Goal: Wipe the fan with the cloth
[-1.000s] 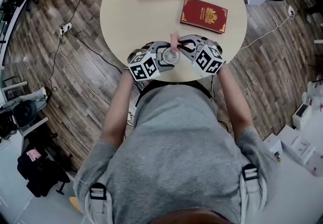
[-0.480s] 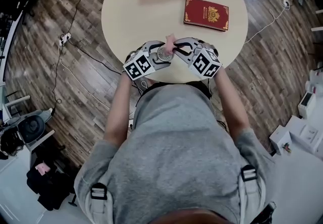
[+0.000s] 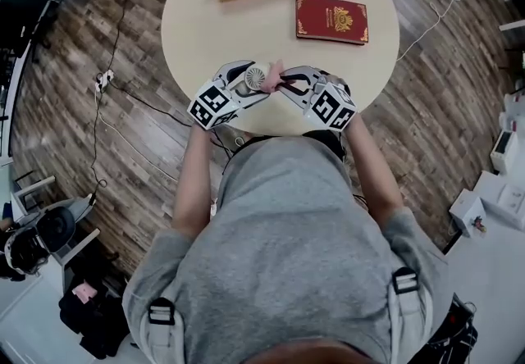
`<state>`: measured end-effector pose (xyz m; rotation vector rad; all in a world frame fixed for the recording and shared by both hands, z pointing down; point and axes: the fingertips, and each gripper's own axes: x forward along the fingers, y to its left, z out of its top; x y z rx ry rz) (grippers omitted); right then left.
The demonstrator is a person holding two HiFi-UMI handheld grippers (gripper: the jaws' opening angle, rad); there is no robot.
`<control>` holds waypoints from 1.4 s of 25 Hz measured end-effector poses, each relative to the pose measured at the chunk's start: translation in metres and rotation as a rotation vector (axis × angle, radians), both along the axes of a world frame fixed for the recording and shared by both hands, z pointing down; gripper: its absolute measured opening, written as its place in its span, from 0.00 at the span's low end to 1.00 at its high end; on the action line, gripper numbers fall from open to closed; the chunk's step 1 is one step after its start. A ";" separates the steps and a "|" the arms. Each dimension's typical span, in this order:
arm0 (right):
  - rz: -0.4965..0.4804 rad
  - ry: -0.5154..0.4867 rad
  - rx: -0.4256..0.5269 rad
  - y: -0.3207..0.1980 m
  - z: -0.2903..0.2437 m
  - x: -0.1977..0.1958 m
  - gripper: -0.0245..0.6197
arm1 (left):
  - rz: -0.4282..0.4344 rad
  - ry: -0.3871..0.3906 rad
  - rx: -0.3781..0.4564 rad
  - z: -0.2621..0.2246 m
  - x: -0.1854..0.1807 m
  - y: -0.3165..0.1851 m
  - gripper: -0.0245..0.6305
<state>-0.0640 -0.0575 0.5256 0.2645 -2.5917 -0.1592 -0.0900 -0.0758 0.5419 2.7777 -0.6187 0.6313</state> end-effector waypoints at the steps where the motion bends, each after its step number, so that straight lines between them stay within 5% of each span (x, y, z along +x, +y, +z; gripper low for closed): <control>1: 0.008 -0.005 0.001 0.000 -0.002 -0.001 0.11 | -0.007 0.031 -0.009 -0.005 -0.001 -0.001 0.60; 9: 0.074 -0.123 -0.022 -0.002 -0.025 -0.010 0.11 | -0.055 0.292 -0.090 -0.033 -0.013 -0.011 0.60; 18: 0.140 -0.253 0.027 -0.010 -0.066 -0.018 0.11 | -0.041 0.670 -0.203 -0.078 -0.025 -0.010 0.60; 27: 0.151 -0.274 0.040 -0.016 -0.073 -0.022 0.11 | 0.116 0.891 -0.329 -0.098 -0.019 0.006 0.60; 35: 0.114 -0.232 0.056 -0.001 -0.065 -0.033 0.11 | 0.117 1.013 -0.334 -0.110 -0.026 0.002 0.60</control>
